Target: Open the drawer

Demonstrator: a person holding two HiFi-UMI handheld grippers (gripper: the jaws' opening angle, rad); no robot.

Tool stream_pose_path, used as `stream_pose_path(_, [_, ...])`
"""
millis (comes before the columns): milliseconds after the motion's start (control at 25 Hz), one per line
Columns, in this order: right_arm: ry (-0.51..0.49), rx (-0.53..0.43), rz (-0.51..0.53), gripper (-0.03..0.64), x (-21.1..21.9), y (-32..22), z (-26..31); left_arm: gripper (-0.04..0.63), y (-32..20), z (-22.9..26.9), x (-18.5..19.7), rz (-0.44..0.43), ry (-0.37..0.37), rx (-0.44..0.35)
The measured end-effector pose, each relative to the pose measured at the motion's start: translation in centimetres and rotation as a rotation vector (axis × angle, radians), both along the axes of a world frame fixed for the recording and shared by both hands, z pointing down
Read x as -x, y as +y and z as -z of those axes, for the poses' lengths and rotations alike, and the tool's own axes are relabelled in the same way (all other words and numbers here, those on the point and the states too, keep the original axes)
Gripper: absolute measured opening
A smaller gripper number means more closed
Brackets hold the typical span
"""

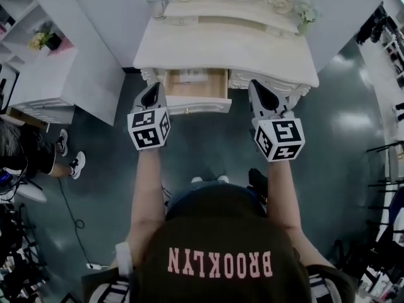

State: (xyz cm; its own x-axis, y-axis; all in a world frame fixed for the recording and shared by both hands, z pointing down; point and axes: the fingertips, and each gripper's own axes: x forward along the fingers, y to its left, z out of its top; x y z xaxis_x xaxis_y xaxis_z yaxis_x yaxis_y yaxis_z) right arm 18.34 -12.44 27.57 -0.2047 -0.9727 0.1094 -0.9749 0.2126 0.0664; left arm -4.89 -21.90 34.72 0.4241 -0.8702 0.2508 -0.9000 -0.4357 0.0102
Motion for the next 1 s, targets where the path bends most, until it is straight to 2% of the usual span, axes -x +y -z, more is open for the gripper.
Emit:
stream_pose_path(280, [0.008, -0.054, 0.014, -0.005, -0.3, -1.9, 2.9, 0.005, -1.1, 6.7, 0.2, -0.002, 0.026, -0.133])
stream_pose_path(520, [0.025, -0.109, 0.004, -0.005, -0.9, -2.3, 5.4, 0.005, -1.0, 10.5, 0.0, -0.023, 0.023, -0.210])
stream_pose_path(1000, [0.062, -0.098, 0.021, -0.005, -1.2, -2.2, 5.9, 0.005, -0.1, 12.2, -0.3, -0.038, 0.065, -0.244])
